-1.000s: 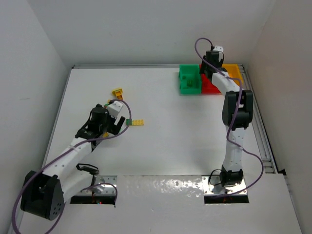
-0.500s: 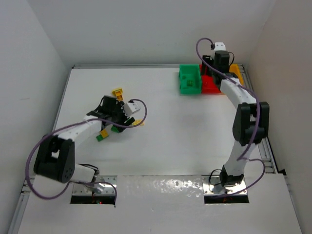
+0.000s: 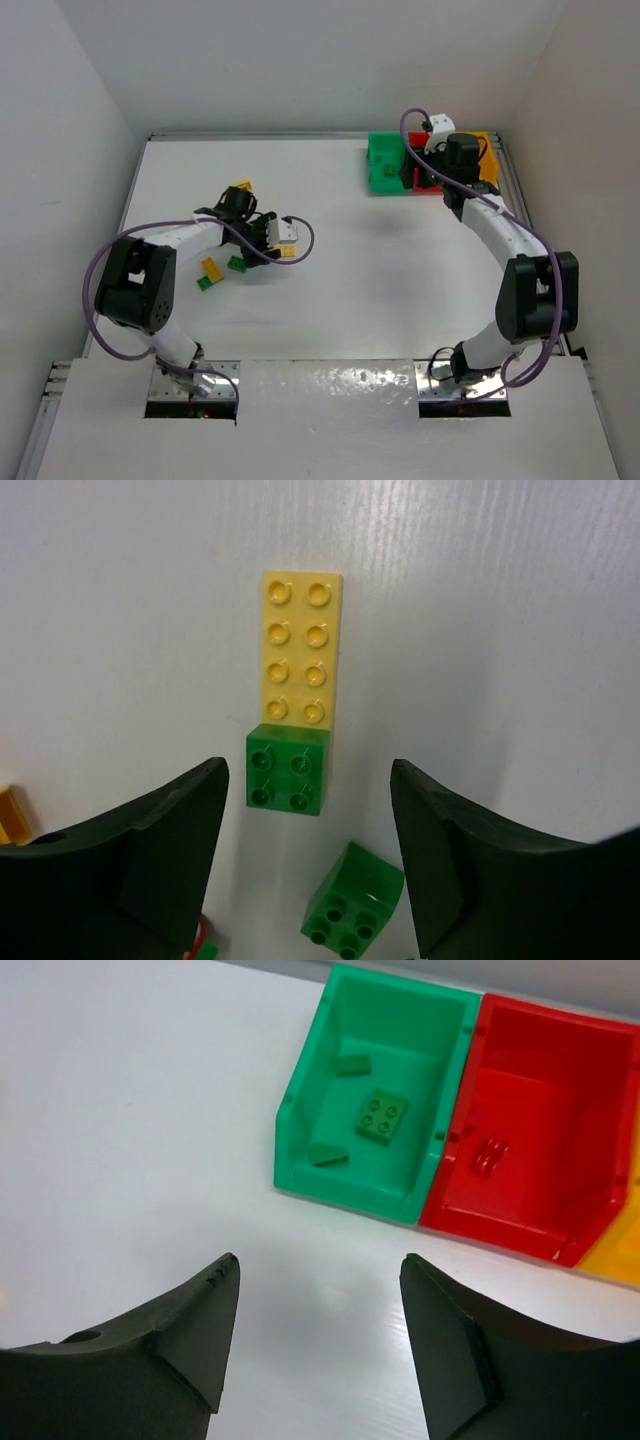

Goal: Sort the legos into containers by color

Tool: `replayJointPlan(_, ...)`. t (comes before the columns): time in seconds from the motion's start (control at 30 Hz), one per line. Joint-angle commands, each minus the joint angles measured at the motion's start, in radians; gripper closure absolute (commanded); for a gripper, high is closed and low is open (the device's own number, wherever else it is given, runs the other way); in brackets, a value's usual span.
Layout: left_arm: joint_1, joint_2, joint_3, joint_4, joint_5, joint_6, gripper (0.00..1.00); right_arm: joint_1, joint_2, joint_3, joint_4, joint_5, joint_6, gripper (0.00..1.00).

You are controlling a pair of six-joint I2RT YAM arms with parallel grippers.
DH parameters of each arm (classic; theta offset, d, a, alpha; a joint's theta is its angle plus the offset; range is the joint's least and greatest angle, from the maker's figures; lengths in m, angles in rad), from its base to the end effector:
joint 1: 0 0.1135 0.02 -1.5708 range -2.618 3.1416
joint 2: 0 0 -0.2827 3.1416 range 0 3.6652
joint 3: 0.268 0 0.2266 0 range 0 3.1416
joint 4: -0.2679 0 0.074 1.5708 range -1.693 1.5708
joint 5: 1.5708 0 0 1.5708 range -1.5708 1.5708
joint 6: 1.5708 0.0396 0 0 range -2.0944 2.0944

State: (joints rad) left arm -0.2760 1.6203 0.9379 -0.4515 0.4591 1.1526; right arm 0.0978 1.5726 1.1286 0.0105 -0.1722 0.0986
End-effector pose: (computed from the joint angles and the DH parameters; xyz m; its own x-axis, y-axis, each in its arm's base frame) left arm 0.2721 -0.0953 0.2054 0.0341 0.8418 -0.5388 0.9691 0.1039 0.2237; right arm 0.3439 0.0406 0.3091 -0.4406 0.0542 -0.8961 -0.2086 0.9647 0.1610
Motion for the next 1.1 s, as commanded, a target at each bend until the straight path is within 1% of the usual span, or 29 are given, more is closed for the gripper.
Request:
replayJointPlan(0.0, -0.008, 0.019, 0.030, -0.044, 0.096, 0.087, 0.38, 0.011, -0.054, -0.032, 0.022, -0.046, 0.009, 0.36)
replayJointPlan(0.03, -0.008, 0.027, 0.030, -0.039, 0.098, 0.085, 0.39, 0.011, -0.065, -0.041, 0.022, -0.044, 0.010, 0.36)
replayJointPlan(0.17, -0.008, 0.035, 0.022, 0.011, 0.056, 0.062, 0.40, 0.010, -0.086, -0.078, 0.017, -0.050, 0.023, 0.37)
replayJointPlan(0.27, -0.006, 0.047, 0.019, 0.025, 0.049, 0.085, 0.41, 0.010, -0.094, -0.093, 0.019, -0.050, 0.033, 0.37)
replayJointPlan(0.33, -0.008, 0.061, 0.025, 0.042, 0.049, 0.050, 0.44, 0.010, -0.095, -0.096, 0.019, -0.053, 0.047, 0.37)
replayJointPlan(0.43, -0.008, 0.076, 0.044, 0.050, 0.059, 0.042, 0.52, 0.011, -0.098, -0.098, 0.009, -0.065, 0.053, 0.38)
replayJointPlan(0.47, -0.008, 0.075, 0.044, 0.042, 0.062, 0.051, 0.52, 0.014, -0.102, -0.101, 0.003, -0.066, 0.053, 0.39)
replayJointPlan(0.5, -0.008, 0.075, 0.044, 0.037, 0.064, 0.065, 0.49, 0.014, -0.105, -0.101, -0.001, -0.066, 0.049, 0.39)
replayJointPlan(0.53, -0.008, 0.070, 0.047, 0.028, 0.066, 0.079, 0.33, 0.016, -0.108, -0.102, -0.004, -0.067, 0.046, 0.39)
replayJointPlan(0.57, -0.008, 0.067, 0.065, 0.007, 0.069, 0.099, 0.29, 0.016, -0.109, -0.104, -0.007, -0.067, 0.040, 0.39)
replayJointPlan(0.73, -0.002, 0.058, 0.176, -0.114, 0.111, 0.154, 0.24, 0.016, -0.114, -0.102, -0.015, -0.069, 0.038, 0.39)
replayJointPlan(0.77, 0.000, 0.056, 0.188, -0.119, 0.121, 0.135, 0.24, 0.016, -0.115, -0.101, -0.033, -0.070, 0.039, 0.39)
replayJointPlan(0.8, 0.004, 0.052, 0.209, -0.102, 0.124, 0.080, 0.23, 0.017, -0.117, -0.101, -0.037, -0.072, 0.042, 0.40)
replayJointPlan(0.83, 0.008, 0.052, 0.220, -0.081, 0.124, -0.064, 0.23, 0.019, -0.120, -0.101, -0.041, -0.072, 0.047, 0.40)
replayJointPlan(0.9, 0.020, 0.046, 0.228, 0.005, 0.083, -0.268, 0.21, 0.020, -0.128, -0.115, -0.044, -0.069, 0.052, 0.40)
replayJointPlan(0.93, 0.020, 0.027, 0.217, 0.038, 0.047, -0.445, 0.22, 0.019, -0.141, -0.125, -0.043, -0.069, 0.052, 0.40)
replayJointPlan(1.0, 0.017, -0.025, 0.130, 0.129, -0.043, -0.599, 0.24, 0.019, -0.166, -0.182, -0.018, -0.055, 0.052, 0.40)
replayJointPlan(1.03, 0.005, -0.046, 0.099, 0.157, -0.139, -0.641, 0.25, 0.020, -0.174, -0.193, -0.017, -0.049, 0.050, 0.40)
replayJointPlan(1.07, -0.005, -0.084, 0.069, 0.187, -0.195, -0.674, 0.25, 0.020, -0.178, -0.203, -0.017, -0.043, 0.050, 0.40)
